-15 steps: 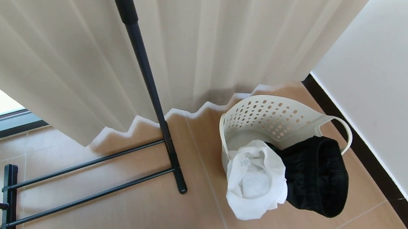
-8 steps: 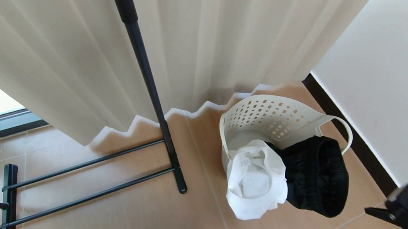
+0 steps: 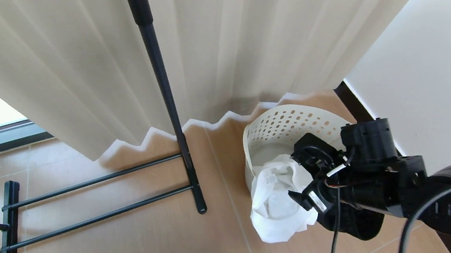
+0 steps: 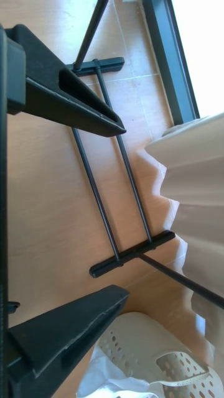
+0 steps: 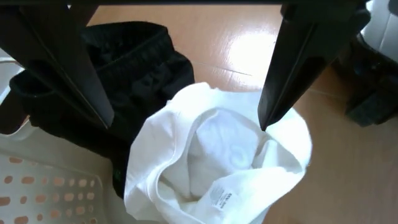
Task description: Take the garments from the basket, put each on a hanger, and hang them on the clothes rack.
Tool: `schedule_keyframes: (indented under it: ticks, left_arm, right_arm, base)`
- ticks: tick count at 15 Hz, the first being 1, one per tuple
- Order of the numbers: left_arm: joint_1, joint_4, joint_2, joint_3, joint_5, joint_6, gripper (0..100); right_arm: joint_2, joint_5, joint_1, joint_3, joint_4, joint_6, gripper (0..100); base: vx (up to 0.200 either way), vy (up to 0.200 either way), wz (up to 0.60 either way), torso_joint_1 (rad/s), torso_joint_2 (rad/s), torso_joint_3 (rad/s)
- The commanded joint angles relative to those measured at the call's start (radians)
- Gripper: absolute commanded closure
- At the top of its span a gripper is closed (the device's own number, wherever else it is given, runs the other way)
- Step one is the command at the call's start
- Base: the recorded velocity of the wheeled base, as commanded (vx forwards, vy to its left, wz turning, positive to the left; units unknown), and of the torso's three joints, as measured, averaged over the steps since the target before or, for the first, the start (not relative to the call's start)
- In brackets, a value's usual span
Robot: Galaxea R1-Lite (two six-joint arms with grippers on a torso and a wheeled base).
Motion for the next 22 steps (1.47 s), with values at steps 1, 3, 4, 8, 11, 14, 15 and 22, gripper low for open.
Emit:
schedule_keyframes:
  ticks: [1,3,4,8,11,14,15,22]
  left_arm:
    - [0.001,-0.001,-0.001,0.000,0.000,0.000,0]
    - [0.001,-0.001,0.001,0.000,0.000,0.001,0]
    - [0.001,-0.001,0.001,0.000,0.000,0.001,0]
    - [0.000,-0.001,0.001,0.000,0.000,0.000,0]
    - [0.001,-0.001,0.001,0.000,0.000,0.001,0]
    - [0.001,-0.001,-0.001,0.000,0.000,0.000,0]
    - [0.001,-0.001,0.001,0.000,0.000,0.001,0]
    - [0.000,-0.001,-0.001,0.000,0.000,0.001,0]
  right_arm:
    - [0.167,-0.006,-0.062,-0.063,-0.076,-0.001,0]
    - [0.200,-0.006,-0.082,-0.063,-0.148,-0.004,0]
    - [0.204,-0.005,-0.089,-0.075,-0.153,-0.015,0]
    - [0.233,-0.005,-0.094,-0.098,-0.154,-0.041,0]
    - [0.276,-0.006,-0.094,-0.131,-0.154,-0.055,0]
    - [0.289,-0.017,-0.097,-0.155,-0.156,-0.066,0]
    - [0.292,-0.022,-0.097,-0.157,-0.156,-0.066,0]
    - [0.358,-0.052,-0.106,-0.189,-0.231,-0.063,0]
  base:
    - [0.000,0.000,0.00,0.000,0.00,0.000]
    - [0.000,0.000,0.00,0.000,0.00,0.000]
    - [0.000,0.000,0.00,0.000,0.00,0.000]
    - [0.000,0.000,0.00,0.000,0.00,0.000]
    - [0.000,0.000,0.00,0.000,0.00,0.000]
    - [0.000,0.000,0.00,0.000,0.00,0.000]
    - [0.000,0.000,0.00,0.000,0.00,0.000]
    - [0.000,0.000,0.00,0.000,0.00,0.000]
